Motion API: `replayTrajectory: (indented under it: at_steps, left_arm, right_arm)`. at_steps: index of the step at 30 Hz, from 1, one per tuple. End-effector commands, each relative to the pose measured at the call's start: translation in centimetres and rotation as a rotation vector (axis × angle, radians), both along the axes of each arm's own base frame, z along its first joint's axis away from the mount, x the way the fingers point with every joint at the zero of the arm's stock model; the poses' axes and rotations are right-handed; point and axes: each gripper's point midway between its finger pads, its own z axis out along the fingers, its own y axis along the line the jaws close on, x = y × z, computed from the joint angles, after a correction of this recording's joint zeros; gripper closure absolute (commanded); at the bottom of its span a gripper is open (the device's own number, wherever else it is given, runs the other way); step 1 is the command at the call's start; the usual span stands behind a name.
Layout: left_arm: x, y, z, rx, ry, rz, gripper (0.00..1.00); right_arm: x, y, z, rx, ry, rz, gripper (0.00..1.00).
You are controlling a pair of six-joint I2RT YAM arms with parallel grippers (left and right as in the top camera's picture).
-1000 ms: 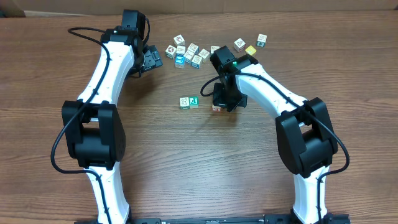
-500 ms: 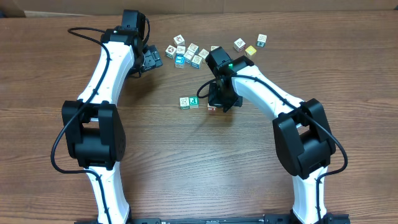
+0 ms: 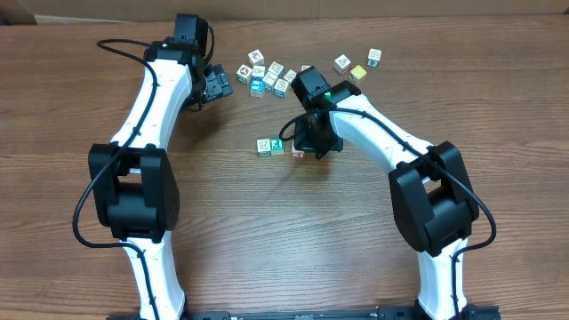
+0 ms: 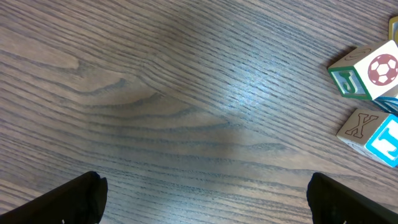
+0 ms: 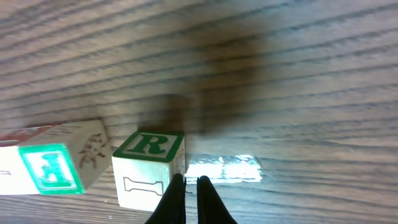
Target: Form a horizontal line
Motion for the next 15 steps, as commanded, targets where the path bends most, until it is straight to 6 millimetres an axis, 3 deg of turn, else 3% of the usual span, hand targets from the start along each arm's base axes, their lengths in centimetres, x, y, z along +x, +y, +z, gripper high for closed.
replayTrajectory:
  at_steps: [1,15]
  left_arm:
    - [0.39,0.07,-0.04,0.014,-0.003,-0.013,0.0]
    - [0.39,0.07,-0.04,0.014,-0.003,-0.013,0.0]
  right_arm:
    - [-0.09,0.95,1.44,0.054,-0.017,0.009,0.96]
    - [0.2,1.28,1.54,0.07,-0.028,0.011,0.96]
